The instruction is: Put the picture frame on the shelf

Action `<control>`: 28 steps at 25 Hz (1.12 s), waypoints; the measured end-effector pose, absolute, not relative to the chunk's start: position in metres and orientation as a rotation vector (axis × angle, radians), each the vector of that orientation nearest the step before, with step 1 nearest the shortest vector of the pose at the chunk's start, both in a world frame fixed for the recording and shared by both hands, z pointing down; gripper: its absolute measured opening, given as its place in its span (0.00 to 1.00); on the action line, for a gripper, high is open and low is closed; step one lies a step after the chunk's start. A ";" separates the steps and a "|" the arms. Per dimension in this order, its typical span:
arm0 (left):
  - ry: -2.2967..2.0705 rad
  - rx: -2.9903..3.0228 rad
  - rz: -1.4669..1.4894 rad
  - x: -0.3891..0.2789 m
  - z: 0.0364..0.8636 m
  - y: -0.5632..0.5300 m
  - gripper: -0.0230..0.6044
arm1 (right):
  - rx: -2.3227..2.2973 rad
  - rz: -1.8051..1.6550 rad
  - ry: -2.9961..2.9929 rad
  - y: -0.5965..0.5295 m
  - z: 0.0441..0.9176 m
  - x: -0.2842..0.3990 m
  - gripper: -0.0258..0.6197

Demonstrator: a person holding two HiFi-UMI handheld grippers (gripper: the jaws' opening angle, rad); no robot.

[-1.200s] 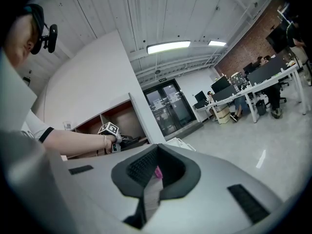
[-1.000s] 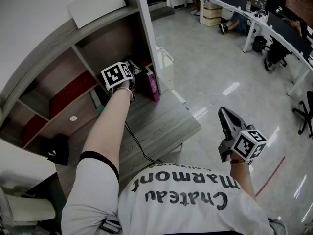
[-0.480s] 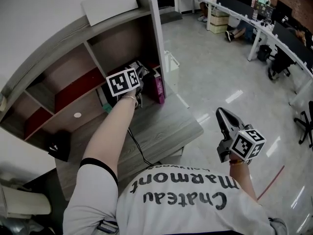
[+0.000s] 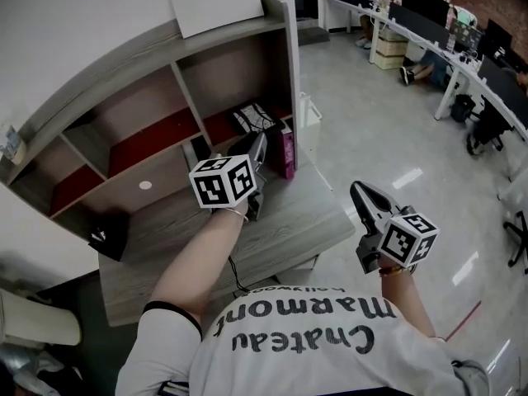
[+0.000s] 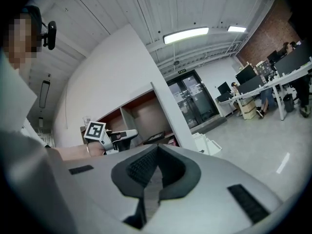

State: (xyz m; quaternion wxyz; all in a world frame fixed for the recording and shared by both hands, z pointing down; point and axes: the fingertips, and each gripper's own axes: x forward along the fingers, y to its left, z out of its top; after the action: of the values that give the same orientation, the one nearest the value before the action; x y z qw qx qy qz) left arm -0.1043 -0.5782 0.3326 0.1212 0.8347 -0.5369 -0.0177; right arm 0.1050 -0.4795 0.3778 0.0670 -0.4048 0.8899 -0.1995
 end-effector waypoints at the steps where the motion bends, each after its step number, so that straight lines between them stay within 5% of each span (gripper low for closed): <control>1: -1.550 2.443 -0.072 -0.103 0.333 -0.569 0.14 | -1.191 -0.608 2.697 -0.481 0.378 0.096 0.05; 15: -1.586 2.566 -0.163 -0.110 0.324 -0.453 0.08 | -0.743 -0.461 2.897 -0.458 0.337 -0.034 0.05; 28: -1.664 2.549 -0.248 -0.139 0.318 -0.407 0.08 | -0.657 -0.234 2.927 -0.424 0.307 -0.074 0.05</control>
State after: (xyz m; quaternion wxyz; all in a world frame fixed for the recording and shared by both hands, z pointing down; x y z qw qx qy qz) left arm -0.1386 -0.4070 0.3175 0.0440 0.8338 -0.5443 -0.0811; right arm -0.0738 -0.4243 0.3071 0.0663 -0.2177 0.9707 -0.0776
